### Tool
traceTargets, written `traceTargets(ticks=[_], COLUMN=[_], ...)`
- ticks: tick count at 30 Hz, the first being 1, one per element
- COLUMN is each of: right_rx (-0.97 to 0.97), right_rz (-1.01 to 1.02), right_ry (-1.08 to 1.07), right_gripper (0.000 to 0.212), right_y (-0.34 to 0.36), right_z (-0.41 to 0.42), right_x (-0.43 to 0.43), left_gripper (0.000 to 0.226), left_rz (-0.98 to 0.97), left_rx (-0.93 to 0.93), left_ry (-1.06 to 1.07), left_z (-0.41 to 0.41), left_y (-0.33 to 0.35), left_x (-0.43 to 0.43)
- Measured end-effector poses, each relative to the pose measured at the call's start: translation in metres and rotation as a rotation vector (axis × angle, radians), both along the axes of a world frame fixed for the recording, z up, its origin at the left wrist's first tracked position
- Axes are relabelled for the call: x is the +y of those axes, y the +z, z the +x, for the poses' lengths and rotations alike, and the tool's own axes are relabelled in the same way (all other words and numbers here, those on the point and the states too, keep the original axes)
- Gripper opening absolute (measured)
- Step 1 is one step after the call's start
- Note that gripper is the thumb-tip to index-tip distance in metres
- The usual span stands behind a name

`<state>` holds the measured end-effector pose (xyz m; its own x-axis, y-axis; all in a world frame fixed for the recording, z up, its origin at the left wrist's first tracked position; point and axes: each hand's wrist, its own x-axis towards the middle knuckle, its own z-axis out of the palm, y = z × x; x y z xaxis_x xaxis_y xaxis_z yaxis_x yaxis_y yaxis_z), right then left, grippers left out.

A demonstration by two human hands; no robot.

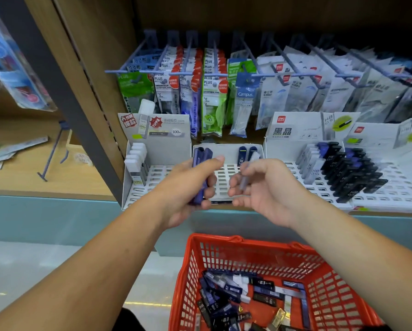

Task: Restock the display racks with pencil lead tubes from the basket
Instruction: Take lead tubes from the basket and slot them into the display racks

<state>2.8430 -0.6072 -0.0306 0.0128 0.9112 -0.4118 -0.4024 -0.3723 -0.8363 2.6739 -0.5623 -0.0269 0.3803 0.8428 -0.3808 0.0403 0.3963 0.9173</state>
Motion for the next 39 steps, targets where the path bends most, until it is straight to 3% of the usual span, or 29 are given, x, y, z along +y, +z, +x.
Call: traceTargets(ticks=[3,6,12,14,21,22,24,28,32,36,39], right_rx=[0.033,-0.102,-0.216,-0.207,-0.215,-0.199,-0.178,-0.203,-0.317,-0.660,-0.620], right_rz=[-0.027,-0.002,0.161,0.190,0.177,0.166,0.144,0.163,0.191,0.305,0.333], right_ry=[-0.041,0.014,0.090,0.124,0.028,0.005,-0.021,-0.034,-0.051,-0.127,-0.146], right_gripper=[0.030,0.043,0.011,0.019,0.011,0.004,0.015,0.010,0.008,0.009,0.015], right_y=[0.000,-0.001,-0.007,-0.009,-0.009,-0.007,-0.007,-0.007,-0.009,-0.010,-0.010], right_z=[0.003,0.003,0.005,0.008,0.021,0.022,0.027,0.031,0.033,0.043,0.051], right_x=[0.001,-0.001,-0.002,-0.002,0.000,0.000,0.001,0.000,0.002,0.007,0.011], left_gripper=[0.015,0.022,0.031,0.031,0.025,0.024,0.024,0.018,0.013,0.012,0.010], left_rz=[-0.198,-0.161,-0.004,-0.015,-0.058,-0.046,0.003,0.180,0.183,0.146,0.059], left_rx=[-0.205,-0.234,-0.131,-0.156,-0.115,-0.094,-0.022,0.101,0.098,0.074,-0.007], left_ry=[-0.079,-0.113,-0.242,-0.232,-0.105,-0.062,-0.003,-0.044,-0.123,-0.132,-0.090], left_z=[-0.002,-0.001,0.003,0.004,0.009,0.011,0.013,0.017,0.023,0.026,0.029], left_y=[0.004,0.004,0.001,0.001,-0.002,-0.004,-0.008,-0.016,-0.020,-0.020,-0.019], left_x=[-0.001,-0.005,-0.013,-0.013,-0.010,-0.008,-0.005,-0.004,-0.005,-0.002,0.000])
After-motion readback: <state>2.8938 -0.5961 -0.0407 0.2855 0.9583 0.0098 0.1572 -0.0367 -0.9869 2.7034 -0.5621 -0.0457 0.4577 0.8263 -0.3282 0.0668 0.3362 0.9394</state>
